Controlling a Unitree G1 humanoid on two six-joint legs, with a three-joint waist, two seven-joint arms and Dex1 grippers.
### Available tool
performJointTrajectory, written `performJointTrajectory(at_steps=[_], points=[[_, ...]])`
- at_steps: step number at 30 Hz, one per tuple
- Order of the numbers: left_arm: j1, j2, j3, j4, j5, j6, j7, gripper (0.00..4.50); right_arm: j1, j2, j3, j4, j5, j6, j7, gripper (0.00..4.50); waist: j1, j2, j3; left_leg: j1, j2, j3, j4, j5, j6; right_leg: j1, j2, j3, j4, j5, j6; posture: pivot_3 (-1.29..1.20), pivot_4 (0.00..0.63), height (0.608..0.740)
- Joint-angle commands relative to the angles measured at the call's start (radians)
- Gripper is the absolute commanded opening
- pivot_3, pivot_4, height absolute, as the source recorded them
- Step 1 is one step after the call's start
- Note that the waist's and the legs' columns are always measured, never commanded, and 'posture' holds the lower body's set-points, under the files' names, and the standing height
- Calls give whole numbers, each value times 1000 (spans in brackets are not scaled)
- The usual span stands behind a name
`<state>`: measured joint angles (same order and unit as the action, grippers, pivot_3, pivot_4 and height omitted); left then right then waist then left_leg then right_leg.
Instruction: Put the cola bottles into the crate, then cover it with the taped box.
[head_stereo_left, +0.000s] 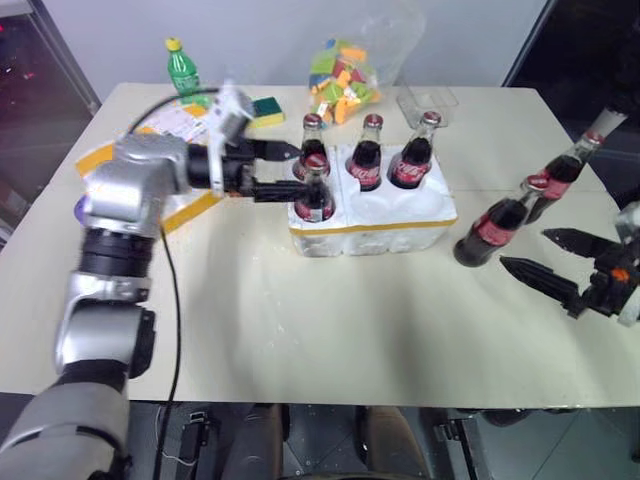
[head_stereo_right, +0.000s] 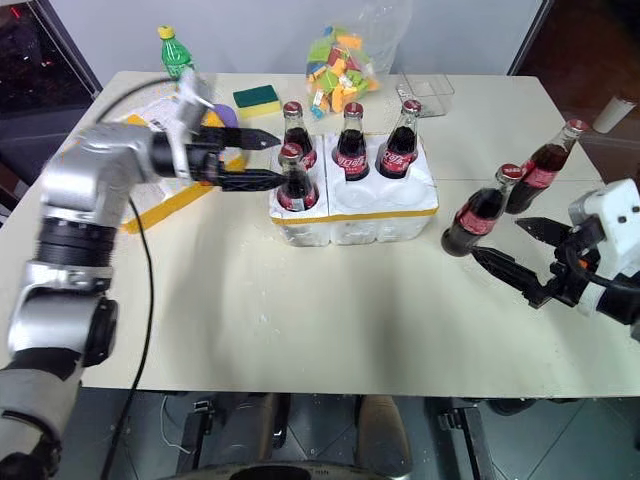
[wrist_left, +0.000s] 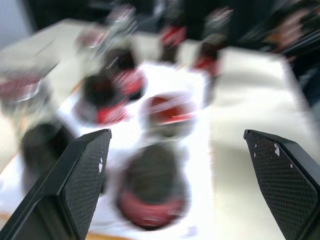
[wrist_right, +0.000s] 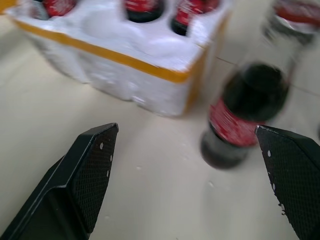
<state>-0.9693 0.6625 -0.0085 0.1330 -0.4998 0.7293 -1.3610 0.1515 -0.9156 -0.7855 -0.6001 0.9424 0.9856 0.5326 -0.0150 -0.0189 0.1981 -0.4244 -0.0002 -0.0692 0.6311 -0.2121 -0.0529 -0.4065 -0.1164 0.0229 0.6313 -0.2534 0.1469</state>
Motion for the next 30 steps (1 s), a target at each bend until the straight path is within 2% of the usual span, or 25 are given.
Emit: performJointTrajectory(at_steps=[1, 4, 13, 28, 30], points=[[56, 79, 39, -199, -144, 121, -66, 4449, -12, 55, 35, -7, -40, -38, -66, 4500, 0, 1, 0, 1, 0, 0, 0, 0, 0, 1, 0, 0, 0, 0, 0, 0, 150, 739], [117, 108, 37, -314, -185, 153, -35, 4449, -48, 109, 81, 24, -63, -60, -111, 4500, 1, 1, 0, 2, 0, 0, 1, 0, 0, 2, 0, 0, 0, 0, -1, 0, 150, 739], [219, 24, 24, -467, -208, 171, 188, 4449, -194, 159, 227, 203, -177, -140, -133, 4500, 2, 1, 0, 3, 0, 0, 1, 0, 0, 4, 0, 1, -1, -1, -2, 0, 150, 739], [227, 15, -6, -474, -222, 138, 248, 4449, -443, 242, 428, 526, -334, -277, -91, 4500, 2, 1, 0, 3, 0, 1, 0, 0, 0, 3, 0, 1, -1, 0, 0, 0, 150, 739], [228, 17, -9, -472, -221, 130, 254, 4500, -447, 243, 426, 530, -345, -293, -87, 3976, 2, 1, 0, 3, 0, 1, 0, 0, 0, 3, 0, 1, -1, 0, 0, 0, 150, 739]])
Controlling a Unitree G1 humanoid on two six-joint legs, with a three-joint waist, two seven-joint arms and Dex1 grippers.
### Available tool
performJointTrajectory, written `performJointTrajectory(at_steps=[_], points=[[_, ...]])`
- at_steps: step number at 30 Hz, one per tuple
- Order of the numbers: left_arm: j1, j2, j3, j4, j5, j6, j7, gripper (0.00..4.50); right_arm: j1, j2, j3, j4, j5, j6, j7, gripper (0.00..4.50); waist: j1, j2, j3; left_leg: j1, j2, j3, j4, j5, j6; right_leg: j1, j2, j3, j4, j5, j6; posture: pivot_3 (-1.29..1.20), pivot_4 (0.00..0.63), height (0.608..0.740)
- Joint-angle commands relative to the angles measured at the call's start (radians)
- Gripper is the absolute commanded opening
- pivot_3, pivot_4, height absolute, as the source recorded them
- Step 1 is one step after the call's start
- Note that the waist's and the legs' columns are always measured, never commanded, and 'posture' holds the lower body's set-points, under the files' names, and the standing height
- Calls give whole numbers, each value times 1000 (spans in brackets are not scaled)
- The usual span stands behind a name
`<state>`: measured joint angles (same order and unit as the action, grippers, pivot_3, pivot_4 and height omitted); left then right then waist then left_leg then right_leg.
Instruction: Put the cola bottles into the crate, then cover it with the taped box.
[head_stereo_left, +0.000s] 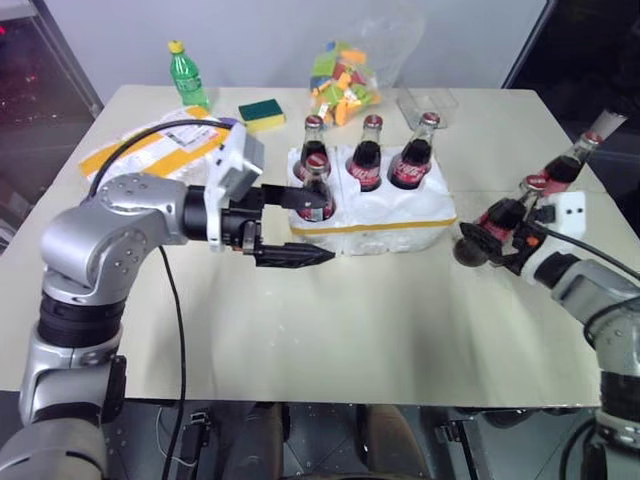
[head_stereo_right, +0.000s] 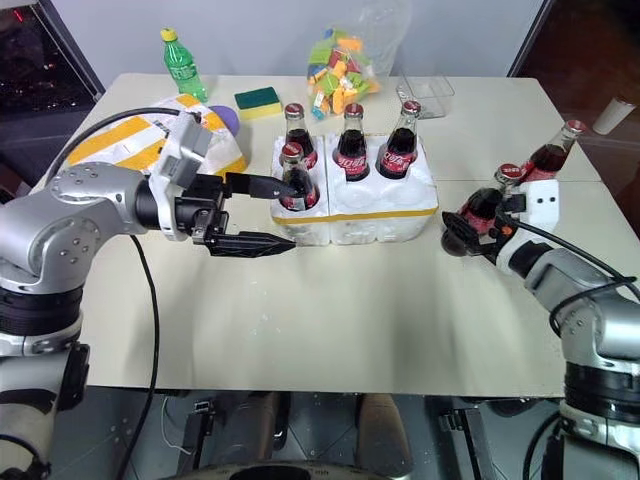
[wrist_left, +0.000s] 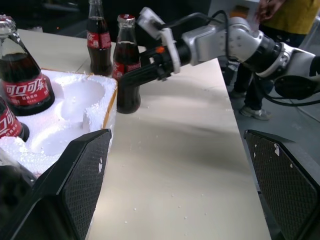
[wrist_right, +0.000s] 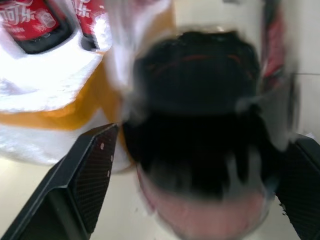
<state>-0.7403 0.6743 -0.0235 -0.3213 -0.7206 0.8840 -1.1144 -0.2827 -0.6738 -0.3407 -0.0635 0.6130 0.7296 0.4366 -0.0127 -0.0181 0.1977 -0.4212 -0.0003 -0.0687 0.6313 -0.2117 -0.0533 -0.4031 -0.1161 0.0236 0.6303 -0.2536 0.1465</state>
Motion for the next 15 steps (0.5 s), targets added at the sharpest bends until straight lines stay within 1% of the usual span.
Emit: performJointTrajectory(at_steps=[1, 2, 3, 5, 7, 10, 12, 15], points=[[-1, 6, 8, -16, -1, -25, 13, 4500, -12, -1, -30, -20, -12, -42, 12, 3697, -1, 0, 0, 0, 0, 0, 0, 0, 0, 0, 0, 0, 0, 0, 0, 0, 150, 739], [0, 7, 10, -15, -3, -25, 17, 4500, -11, -3, -39, -30, -8, -44, 15, 3175, -1, 0, 0, 0, 0, 0, 0, 0, 0, 0, 0, 0, 0, 0, 0, 0, 150, 739], [2, 8, 14, -11, -4, -22, 24, 4500, -8, -9, -56, -51, 2, -44, 17, 2809, -2, 0, 0, 0, 0, 0, 0, 0, 0, 0, 0, 0, 0, 0, 0, 0, 150, 739], [7, 12, 20, -8, -4, -21, 32, 4500, -5, -21, -80, -85, 19, -41, 26, 2859, -2, 1, 1, 0, 0, 0, -1, 0, 0, 0, 0, 0, 0, 0, 0, 0, 150, 739], [14, 20, 34, -5, -6, -17, 46, 4500, -23, -41, -127, -133, 68, -13, 35, 2859, -2, 3, 2, 0, 0, 0, -1, 0, 0, -1, 0, 0, 0, 0, 0, 0, 150, 739], [24, 33, 69, -4, -22, -4, 74, 4500, -94, -98, -195, -199, 162, 46, 46, 2859, -5, 8, 5, -1, 0, 0, 0, 0, 0, -2, 0, 0, 0, 0, 0, 0, 150, 739], [38, 48, 90, -10, -21, -8, 88, 4500, -208, -129, -199, -217, 247, 99, 36, 2859, -10, 10, 6, -2, 0, 0, 0, 0, 0, -3, 0, 1, 1, 0, 0, 0, 150, 739], [49, 58, 105, -12, -24, -14, 106, 4500, -340, -134, -139, -214, 289, 148, 28, 2859, -19, 11, 6, -1, 0, 1, -1, 0, 0, -4, 0, 1, 2, 0, 0, 0, 150, 739]])
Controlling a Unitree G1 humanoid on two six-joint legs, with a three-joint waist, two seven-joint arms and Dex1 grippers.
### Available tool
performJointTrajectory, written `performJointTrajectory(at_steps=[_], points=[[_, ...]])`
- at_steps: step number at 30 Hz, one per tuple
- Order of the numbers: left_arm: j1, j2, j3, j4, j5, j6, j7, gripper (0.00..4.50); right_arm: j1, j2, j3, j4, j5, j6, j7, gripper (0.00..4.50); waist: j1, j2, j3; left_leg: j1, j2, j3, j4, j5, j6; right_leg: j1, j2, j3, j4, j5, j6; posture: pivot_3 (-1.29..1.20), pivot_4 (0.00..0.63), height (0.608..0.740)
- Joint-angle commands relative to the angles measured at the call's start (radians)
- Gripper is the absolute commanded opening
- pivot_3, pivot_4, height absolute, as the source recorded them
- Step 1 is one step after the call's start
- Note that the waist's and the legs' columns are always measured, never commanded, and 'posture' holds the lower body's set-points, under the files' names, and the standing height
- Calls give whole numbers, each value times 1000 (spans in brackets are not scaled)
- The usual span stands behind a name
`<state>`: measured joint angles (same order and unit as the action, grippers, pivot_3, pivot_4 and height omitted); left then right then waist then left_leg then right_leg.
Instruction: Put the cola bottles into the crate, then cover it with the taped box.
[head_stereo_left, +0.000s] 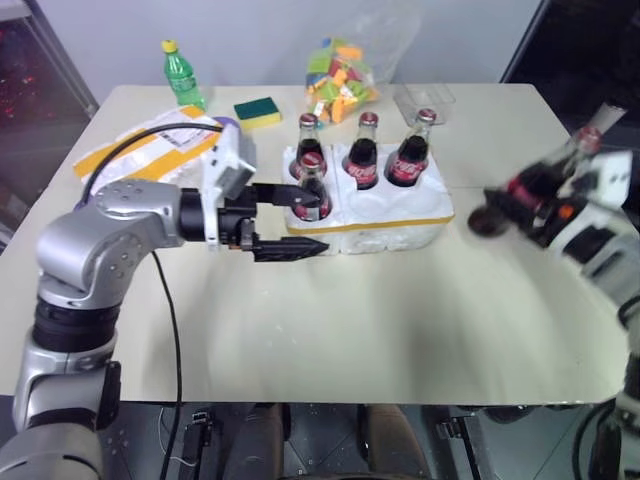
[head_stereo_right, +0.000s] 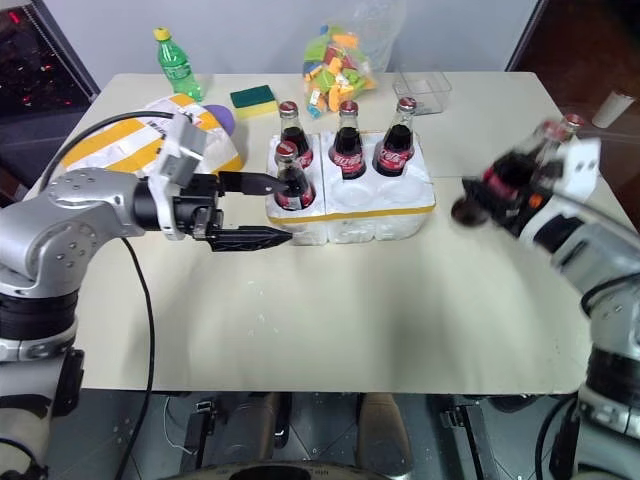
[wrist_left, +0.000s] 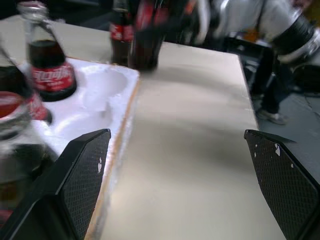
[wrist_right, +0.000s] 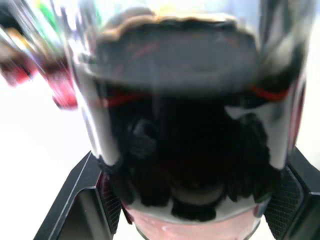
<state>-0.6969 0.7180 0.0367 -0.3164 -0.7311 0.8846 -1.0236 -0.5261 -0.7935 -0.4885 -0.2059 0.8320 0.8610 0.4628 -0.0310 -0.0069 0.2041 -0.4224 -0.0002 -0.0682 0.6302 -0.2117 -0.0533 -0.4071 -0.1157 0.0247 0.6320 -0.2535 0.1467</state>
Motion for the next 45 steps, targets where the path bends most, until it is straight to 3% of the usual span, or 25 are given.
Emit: performJointTrajectory(at_steps=[1, 11, 26, 28, 30, 36, 42, 45], points=[[5, 15, 47, -14, -13, -16, 21, 4500, -134, -7, 39, -67, 69, 25, 1, 2859, -1, -1, 0, 0, 0, -1, 0, 0, 0, 0, 1, 0, 0, 0, 0, 0, 150, 739], [26, 37, 59, -1, 8, -54, 48, 4500, -279, 164, 361, 43, -82, -40, 58, 2859, -5, -2, 0, -4, 0, -1, 0, 0, 0, -2, 0, -1, 0, 0, 0, 0, 150, 739], [53, 42, 66, -22, -2, -68, 91, 4500, -315, 324, 595, 347, -367, -143, 146, 2859, -13, -3, 0, -3, 0, -1, 0, 0, 0, -2, 0, -1, 0, 0, 0, 0, 150, 739], [50, 41, 60, -19, 1, -74, 90, 4500, -320, 340, 605, 384, -398, -157, 150, 3903, -14, -3, 0, -2, 0, -1, 0, 0, 0, -2, 0, -1, 0, 0, 0, 0, 150, 739], [45, 40, 56, -16, 2, -77, 90, 4500, -321, 347, 599, 392, -417, -162, 149, 4438, -14, -3, 0, -1, 0, -1, 0, 0, 0, -1, 1, 0, 1, 0, 0, 0, 150, 739], [37, 41, 48, 2, 9, -91, 79, 4500, -271, 295, 492, 209, -371, -73, 143, 4438, -8, -3, 0, 1, 0, -1, 0, 0, -1, 0, 1, 0, 2, 0, 0, 0, 150, 739], [38, 48, 47, 11, 12, -101, 70, 4500, -114, 142, 178, -115, -184, 178, 92, 4438, 19, -3, 0, -3, 0, -1, 0, 0, -1, -2, 1, -1, 0, 0, 0, 0, 150, 739], [34, 46, 39, 20, 18, -109, 67, 4500, -4, 51, 47, -180, -180, 235, 72, 4438, 22, -3, -1, -3, 0, -1, 0, 0, -1, -1, 1, -1, 0, 0, 0, 0, 150, 739]])
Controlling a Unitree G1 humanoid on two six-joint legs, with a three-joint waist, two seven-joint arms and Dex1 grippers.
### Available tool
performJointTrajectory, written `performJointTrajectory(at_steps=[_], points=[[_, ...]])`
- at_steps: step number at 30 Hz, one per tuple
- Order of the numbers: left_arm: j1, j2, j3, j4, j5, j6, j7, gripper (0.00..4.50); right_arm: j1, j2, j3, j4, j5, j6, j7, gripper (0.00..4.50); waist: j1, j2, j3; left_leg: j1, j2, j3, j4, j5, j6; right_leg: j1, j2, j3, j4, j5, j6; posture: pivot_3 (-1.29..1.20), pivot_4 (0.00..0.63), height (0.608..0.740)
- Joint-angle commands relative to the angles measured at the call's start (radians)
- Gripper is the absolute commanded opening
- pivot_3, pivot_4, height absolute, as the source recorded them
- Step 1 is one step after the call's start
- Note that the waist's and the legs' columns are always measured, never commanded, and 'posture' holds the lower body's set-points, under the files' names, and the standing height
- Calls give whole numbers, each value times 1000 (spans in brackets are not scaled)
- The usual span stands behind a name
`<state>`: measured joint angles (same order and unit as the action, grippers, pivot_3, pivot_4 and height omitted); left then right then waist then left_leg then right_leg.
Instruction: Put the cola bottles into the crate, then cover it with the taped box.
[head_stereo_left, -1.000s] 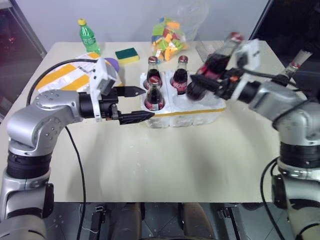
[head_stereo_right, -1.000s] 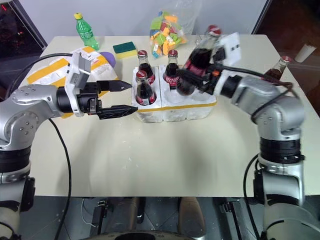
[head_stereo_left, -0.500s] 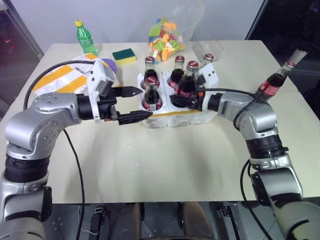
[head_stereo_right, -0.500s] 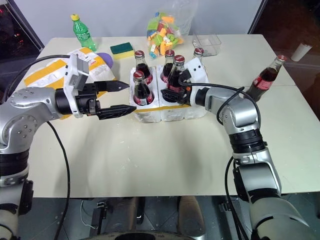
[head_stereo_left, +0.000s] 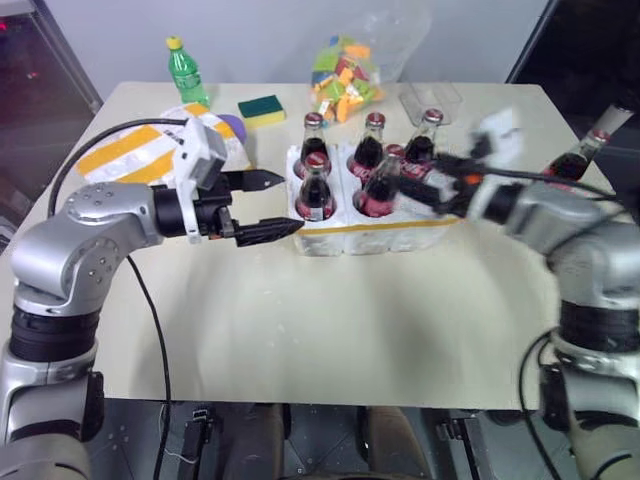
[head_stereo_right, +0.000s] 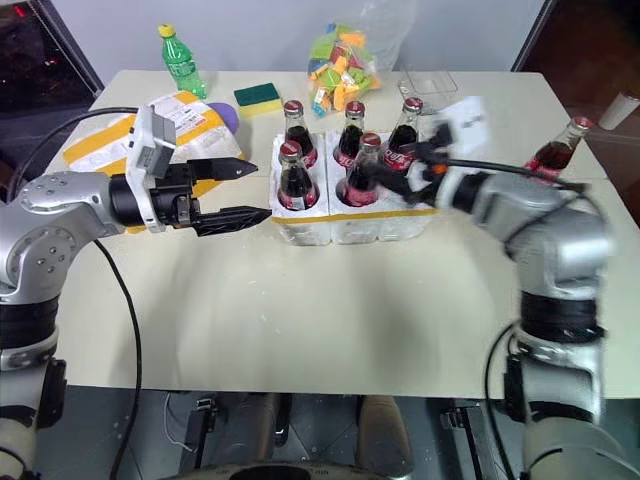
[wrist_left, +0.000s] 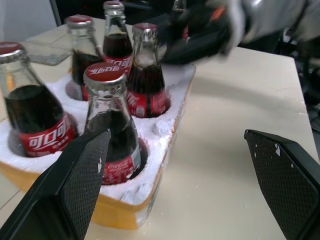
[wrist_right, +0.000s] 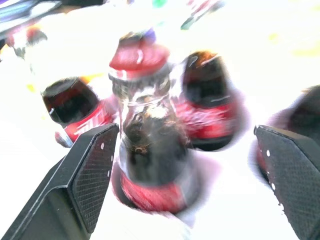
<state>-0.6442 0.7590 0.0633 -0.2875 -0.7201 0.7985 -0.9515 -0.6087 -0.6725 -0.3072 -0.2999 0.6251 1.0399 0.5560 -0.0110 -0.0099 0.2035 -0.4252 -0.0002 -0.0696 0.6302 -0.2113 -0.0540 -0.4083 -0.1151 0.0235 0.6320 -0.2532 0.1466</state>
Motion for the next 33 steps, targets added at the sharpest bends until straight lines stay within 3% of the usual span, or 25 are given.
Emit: performJointTrajectory(at_steps=[1, 6, 12, 19, 33], points=[[-23, 2, 9, -5, 8, -25, -6, 4500, 127, -104, -158, -84, -8, 44, -33, 4438, 0, 0, 0, 1, 0, 0, 0, 0, 0, 1, 0, 0, 0, 0, 0, 0, 150, 739], [-40, -14, -6, 5, 14, -32, -17, 4500, 252, -173, -195, 32, -148, -62, -105, 4438, -11, 0, 0, 2, 0, 2, 2, 0, 0, 1, 0, 2, -1, 0, 0, 0, 150, 739], [-55, -31, -15, 11, 25, -39, -18, 4500, 241, -80, -217, 237, -223, -330, -151, 4438, -10, 0, 0, 3, 0, 3, 1, 0, 0, 2, 0, 2, 0, 0, 0, 0, 150, 739], [-53, -31, -7, -3, 26, -37, -8, 4500, 91, -59, -196, 543, -274, -486, -207, 4438, -9, 0, 0, 3, 0, 3, 1, 0, 0, 2, 0, 2, -1, 0, 0, 0, 150, 739], [-33, -22, 9, -34, 26, -35, 13, 4500, -222, -54, -60, 1140, -376, -775, -160, 4438, -12, 0, 0, 3, 0, 3, 0, 0, 0, 2, 0, 2, -1, 0, 0, 0, 150, 739]])
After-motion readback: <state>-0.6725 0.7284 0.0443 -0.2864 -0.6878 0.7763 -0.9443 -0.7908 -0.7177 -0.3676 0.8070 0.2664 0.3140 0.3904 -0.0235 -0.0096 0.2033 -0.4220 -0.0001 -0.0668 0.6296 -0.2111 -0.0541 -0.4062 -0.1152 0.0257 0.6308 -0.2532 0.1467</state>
